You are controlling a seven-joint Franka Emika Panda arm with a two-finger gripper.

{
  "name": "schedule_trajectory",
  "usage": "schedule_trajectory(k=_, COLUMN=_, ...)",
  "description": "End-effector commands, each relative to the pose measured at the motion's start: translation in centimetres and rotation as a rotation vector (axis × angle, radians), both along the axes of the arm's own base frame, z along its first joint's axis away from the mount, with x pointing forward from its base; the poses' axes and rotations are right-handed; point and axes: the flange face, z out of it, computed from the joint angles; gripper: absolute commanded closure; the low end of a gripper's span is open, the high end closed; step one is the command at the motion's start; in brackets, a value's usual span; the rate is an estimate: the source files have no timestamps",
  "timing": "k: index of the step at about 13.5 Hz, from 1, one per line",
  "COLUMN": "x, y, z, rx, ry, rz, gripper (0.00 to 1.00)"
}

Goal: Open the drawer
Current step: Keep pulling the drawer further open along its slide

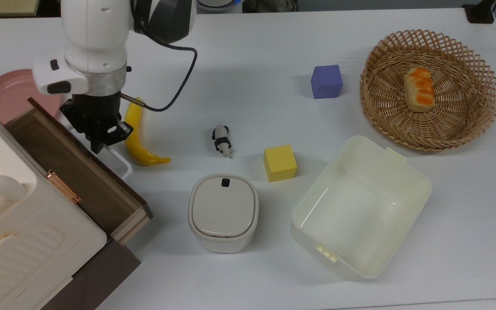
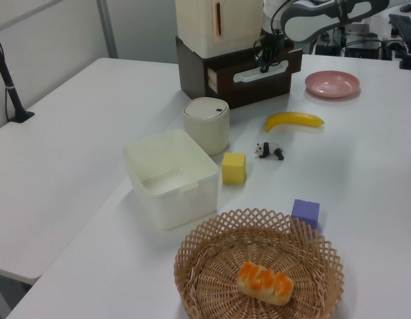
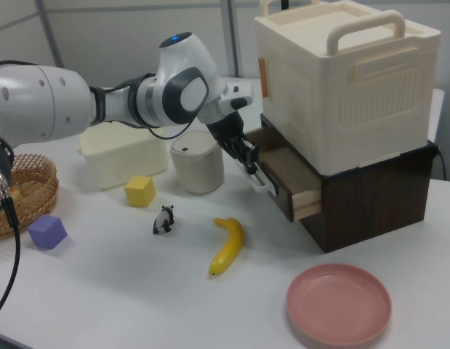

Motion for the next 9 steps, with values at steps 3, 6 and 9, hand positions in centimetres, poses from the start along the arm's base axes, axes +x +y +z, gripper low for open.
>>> schedule_trajectory(k=3, x=-2.6, y=4.6, z=0.0, rx=0.069, ry=0.159, rz=0.047, gripper=0.97)
schedule_trajectory(k=6, x=-2.6, y=4.7, z=1.2, rx=0.079, ry=0.134, rz=0.038, gripper=0.97)
schedule_trajectory(k=9, x=-2.2, y=4.9, z=2.9, rx=0.127, ry=0.086, rz=0.025, gripper=0.85)
